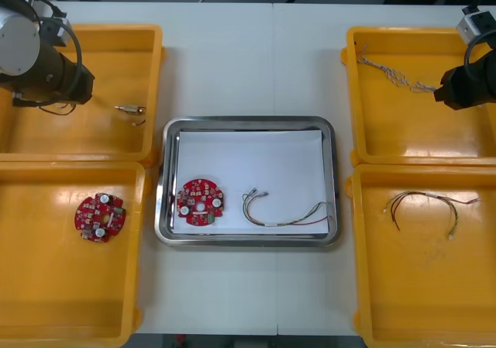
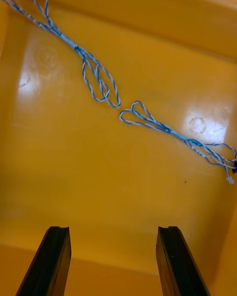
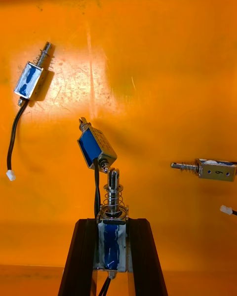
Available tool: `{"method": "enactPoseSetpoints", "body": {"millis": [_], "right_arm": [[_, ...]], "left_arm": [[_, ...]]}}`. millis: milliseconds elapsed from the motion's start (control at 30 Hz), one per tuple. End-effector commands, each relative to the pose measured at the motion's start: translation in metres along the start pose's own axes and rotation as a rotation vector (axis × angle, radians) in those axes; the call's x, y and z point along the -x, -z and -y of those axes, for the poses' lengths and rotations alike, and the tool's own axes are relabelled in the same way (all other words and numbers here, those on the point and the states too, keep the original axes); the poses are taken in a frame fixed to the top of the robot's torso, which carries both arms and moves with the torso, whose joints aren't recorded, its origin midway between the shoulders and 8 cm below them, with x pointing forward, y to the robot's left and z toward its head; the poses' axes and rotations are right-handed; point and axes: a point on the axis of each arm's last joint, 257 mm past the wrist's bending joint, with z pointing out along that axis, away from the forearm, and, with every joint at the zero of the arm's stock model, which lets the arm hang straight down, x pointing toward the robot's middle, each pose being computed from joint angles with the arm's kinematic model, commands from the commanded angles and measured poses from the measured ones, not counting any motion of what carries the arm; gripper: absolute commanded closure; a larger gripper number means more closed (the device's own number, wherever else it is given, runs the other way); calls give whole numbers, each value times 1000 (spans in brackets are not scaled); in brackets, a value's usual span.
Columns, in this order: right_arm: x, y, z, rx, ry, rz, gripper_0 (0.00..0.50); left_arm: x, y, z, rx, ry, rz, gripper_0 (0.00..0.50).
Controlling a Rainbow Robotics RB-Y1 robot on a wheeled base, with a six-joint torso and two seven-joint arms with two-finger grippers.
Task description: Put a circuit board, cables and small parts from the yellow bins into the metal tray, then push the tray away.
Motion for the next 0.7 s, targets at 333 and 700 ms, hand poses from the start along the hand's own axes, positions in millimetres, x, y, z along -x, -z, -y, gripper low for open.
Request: {"method": "enactPoseSetpoints", "body": {"millis": [333,700], "right_arm": [[63,-25,39,-127,42,126,0],[85,-55,56,-155,12,214,0]], "left_arm": [[45,12,-12,12,-99,117,500],[26,-30,4,-37,-75,67,500]]}}
